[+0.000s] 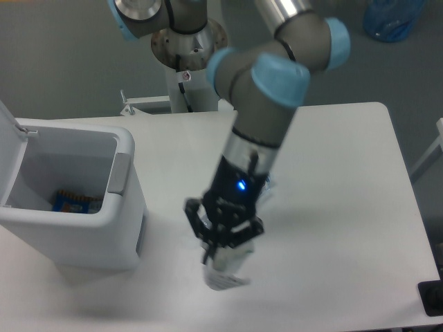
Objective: Place the trash in the trash can
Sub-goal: 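Lift the tissue and carry it over the white trash bin, then open the gripper to drop the tissue into the bin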
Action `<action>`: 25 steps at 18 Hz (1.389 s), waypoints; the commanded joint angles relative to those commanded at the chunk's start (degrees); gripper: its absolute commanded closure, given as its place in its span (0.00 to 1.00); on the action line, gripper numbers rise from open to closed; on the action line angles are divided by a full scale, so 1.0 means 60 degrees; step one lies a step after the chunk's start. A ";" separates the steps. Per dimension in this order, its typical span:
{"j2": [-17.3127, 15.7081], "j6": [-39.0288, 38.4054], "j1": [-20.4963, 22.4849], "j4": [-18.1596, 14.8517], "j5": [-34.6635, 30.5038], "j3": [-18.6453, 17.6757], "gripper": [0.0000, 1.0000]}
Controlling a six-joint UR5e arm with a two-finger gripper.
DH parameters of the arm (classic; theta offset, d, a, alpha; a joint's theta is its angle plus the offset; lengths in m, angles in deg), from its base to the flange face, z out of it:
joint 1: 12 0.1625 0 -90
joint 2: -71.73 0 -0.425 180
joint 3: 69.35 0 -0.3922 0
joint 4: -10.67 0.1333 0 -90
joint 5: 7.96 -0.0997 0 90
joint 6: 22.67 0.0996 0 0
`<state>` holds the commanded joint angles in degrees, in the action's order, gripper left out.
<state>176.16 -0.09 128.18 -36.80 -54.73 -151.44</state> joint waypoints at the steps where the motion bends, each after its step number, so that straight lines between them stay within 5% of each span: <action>1: -0.0176 -0.0029 0.0000 0.0000 0.0279 -0.0015 1.00; 6: -0.0953 -0.0424 -0.0642 -0.0029 0.0750 -0.0278 1.00; 12: -0.1685 -0.0323 -0.1596 0.0000 0.0662 -0.1331 0.96; 14: -0.1876 -0.0075 -0.1699 0.0044 0.0662 -0.1814 0.68; 15: -0.1993 0.0159 -0.1728 0.0044 0.0662 -0.2092 0.49; 16: -0.2124 0.0495 -0.1758 0.0058 0.0662 -0.2327 0.12; 17: -0.2213 0.0802 -0.1758 0.0044 0.0662 -0.2460 0.00; 22: -0.2200 0.0937 -0.1685 0.0058 0.0662 -0.2418 0.00; 25: -0.1879 0.0952 -0.0897 0.0088 0.0662 -0.2315 0.00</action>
<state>164.89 5.63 122.80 -36.27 -50.76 -165.33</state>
